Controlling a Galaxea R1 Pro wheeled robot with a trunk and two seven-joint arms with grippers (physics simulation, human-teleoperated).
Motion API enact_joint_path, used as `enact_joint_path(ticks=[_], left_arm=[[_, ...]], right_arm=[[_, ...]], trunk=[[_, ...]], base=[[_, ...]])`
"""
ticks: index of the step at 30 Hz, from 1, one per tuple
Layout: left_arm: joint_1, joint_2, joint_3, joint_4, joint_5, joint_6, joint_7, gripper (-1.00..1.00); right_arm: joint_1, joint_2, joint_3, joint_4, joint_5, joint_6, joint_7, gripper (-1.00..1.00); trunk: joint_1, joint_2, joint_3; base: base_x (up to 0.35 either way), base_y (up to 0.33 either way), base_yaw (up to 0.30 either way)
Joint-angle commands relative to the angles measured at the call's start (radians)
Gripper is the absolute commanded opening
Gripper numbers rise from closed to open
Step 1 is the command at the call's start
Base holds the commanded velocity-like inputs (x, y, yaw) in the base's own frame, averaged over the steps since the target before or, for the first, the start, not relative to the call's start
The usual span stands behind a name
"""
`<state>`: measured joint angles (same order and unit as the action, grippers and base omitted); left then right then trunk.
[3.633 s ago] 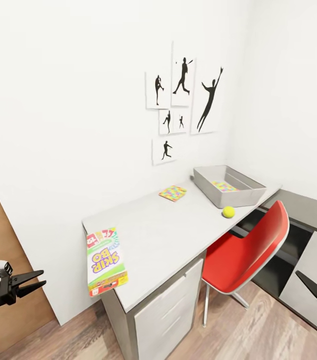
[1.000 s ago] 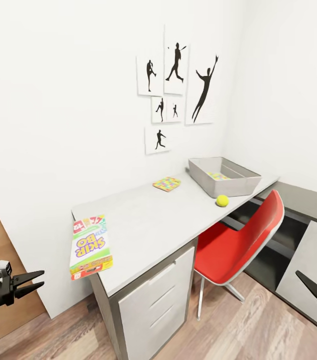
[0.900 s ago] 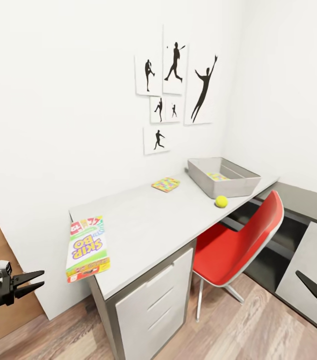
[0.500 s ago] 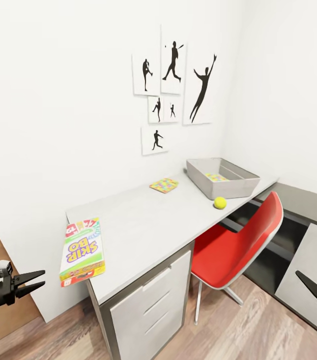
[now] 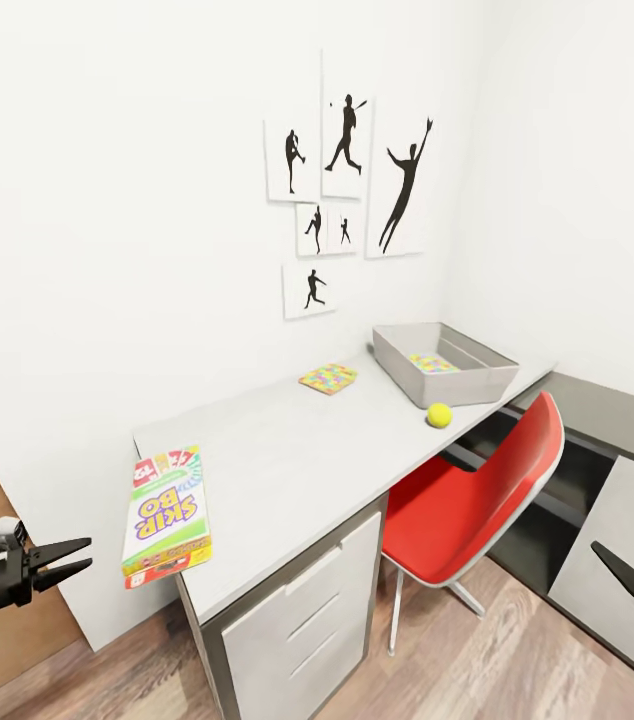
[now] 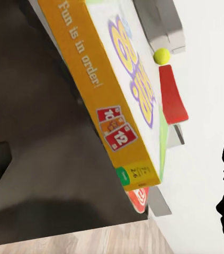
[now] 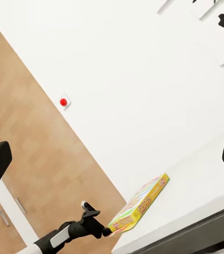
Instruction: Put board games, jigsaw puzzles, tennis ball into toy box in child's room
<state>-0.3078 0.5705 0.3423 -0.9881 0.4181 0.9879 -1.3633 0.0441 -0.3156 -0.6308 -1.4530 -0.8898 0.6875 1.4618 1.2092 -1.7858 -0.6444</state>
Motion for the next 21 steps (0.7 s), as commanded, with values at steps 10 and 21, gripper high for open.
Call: enact_joint_path(ticks=[10,21], left_arm=[[-0.001,0.000,0.000,-0.001,0.002,0.009,-0.002,1.00],[-0.001,0.000,0.000,-0.001,0.001,0.008,-0.003,1.00]], right_arm=[[0.000,0.000,0.000,0.002,-0.005,0.010,0.000,1.00],[0.000,0.000,0.000,0.002,-0.004,0.010,0.000,1.00]], trunk=[[0.000,0.000,-0.001],[0.000,0.000,-0.001]], base=[[0.000,0.000,0.000],[0.000,-0.007,0.000]])
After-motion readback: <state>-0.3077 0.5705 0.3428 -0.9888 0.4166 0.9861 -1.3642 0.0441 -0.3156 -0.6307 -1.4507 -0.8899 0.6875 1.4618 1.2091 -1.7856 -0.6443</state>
